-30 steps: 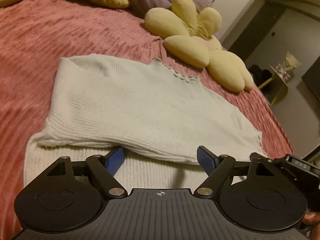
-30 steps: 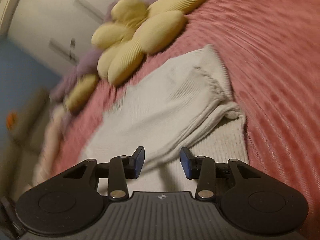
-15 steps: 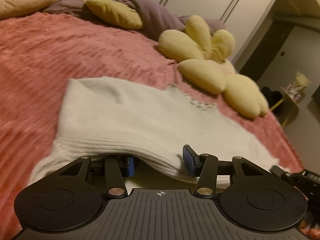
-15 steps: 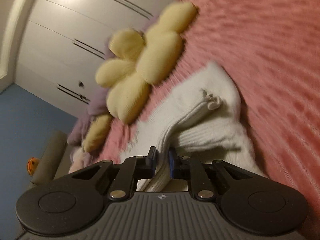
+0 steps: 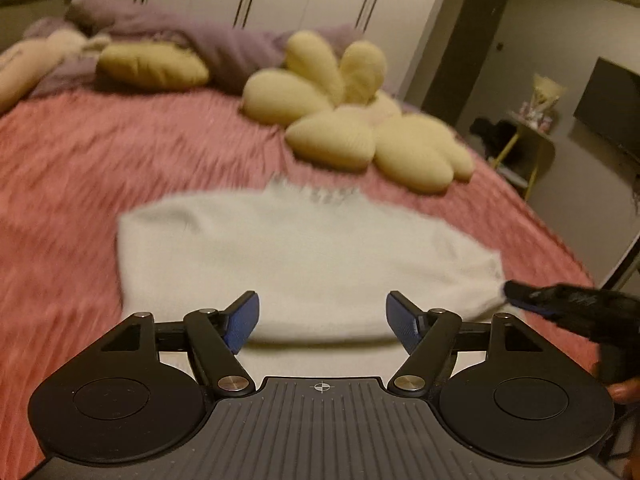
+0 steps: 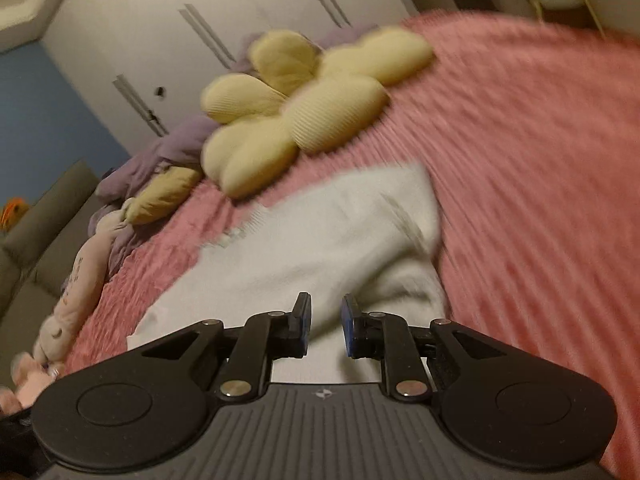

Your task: Fold small clothes

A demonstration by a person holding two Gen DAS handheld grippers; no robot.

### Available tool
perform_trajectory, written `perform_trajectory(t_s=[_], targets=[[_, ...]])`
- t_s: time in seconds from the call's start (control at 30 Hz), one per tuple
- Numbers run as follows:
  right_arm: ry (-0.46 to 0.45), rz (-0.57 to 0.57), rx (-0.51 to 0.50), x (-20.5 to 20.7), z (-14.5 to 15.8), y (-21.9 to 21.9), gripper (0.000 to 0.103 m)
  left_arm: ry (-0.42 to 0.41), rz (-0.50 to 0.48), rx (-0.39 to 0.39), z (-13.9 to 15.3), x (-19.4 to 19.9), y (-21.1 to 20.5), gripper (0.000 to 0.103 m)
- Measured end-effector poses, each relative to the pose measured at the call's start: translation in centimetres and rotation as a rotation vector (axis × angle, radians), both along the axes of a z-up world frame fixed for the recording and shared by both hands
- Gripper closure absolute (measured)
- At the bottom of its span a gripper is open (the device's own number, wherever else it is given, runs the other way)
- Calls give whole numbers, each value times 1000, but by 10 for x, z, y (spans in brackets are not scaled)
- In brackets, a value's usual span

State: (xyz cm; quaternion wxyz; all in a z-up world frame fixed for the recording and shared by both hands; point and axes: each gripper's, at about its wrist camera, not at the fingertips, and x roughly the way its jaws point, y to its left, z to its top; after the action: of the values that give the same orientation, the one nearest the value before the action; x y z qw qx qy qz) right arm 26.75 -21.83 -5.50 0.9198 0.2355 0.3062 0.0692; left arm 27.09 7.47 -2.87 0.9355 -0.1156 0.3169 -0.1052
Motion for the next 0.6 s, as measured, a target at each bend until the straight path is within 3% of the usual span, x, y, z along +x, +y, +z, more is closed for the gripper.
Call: perform_trajectory(t_s=[0.13,0.27,0.3,0.4,0.6], targets=[[-5,85,-154,34,6,40,86,9,30,8,-8,33,-12,27],[61,195,-278,64,-16,72,86,157,29,42,-45,59,-19,35],[102,225,-319,68,-26,79,86,137,20,73,-51,58,-22,34],[60,248,-501,62,-36,94,90,57,0,192,-57,55,-35,30],[49,192,-588,82,-46,98,90,21,6,244,-65,75,-42,20]])
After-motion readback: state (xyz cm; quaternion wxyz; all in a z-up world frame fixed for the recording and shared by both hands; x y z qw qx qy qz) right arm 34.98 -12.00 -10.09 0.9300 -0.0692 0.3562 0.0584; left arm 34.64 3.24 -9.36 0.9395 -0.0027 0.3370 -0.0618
